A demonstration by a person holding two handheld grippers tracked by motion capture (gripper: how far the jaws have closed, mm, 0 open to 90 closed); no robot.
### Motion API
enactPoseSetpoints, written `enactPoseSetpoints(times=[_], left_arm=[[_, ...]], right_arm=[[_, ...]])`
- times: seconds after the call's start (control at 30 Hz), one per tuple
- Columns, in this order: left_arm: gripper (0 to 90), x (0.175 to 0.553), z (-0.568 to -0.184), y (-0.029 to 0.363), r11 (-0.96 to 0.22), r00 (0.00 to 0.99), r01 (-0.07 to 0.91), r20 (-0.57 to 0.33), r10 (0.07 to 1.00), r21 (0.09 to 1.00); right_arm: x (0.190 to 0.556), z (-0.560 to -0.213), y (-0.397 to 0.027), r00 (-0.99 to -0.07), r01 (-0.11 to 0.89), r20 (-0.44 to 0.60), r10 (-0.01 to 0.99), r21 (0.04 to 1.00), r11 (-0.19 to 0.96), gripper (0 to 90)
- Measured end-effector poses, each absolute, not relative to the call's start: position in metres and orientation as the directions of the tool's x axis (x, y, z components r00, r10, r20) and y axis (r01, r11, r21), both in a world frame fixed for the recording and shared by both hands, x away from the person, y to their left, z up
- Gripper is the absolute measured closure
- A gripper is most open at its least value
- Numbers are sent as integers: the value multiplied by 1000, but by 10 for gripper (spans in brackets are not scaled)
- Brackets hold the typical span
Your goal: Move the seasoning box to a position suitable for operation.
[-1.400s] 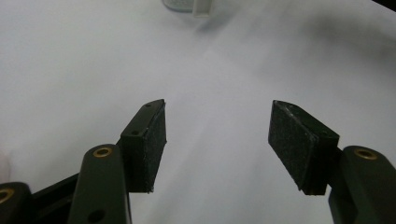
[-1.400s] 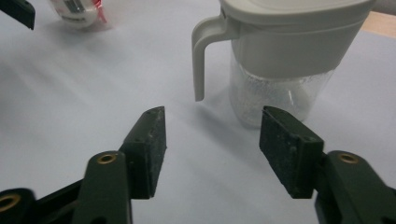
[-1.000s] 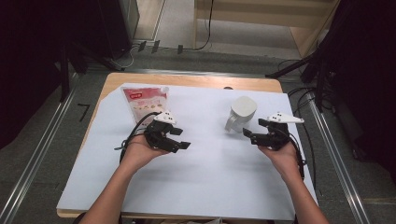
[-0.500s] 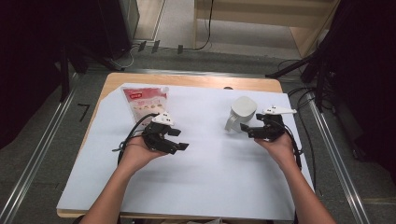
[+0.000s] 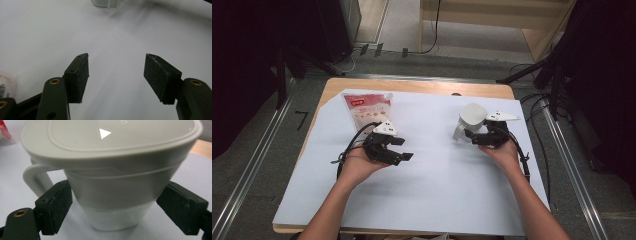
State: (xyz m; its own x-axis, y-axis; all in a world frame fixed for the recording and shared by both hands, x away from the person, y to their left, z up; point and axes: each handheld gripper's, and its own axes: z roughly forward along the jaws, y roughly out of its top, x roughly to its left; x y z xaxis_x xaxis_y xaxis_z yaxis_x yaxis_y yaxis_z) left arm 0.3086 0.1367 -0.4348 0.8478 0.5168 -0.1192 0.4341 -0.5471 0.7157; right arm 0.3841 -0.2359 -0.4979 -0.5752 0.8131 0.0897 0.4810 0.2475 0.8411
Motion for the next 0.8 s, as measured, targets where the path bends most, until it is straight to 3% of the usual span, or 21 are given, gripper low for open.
enactPoseSetpoints(times=[0.8], left_arm=[[380,304,-437,145,-532,828,473,-148,540,702]], right_arm=[[392,-501,-229,-567,441,101,818,875,197,147]])
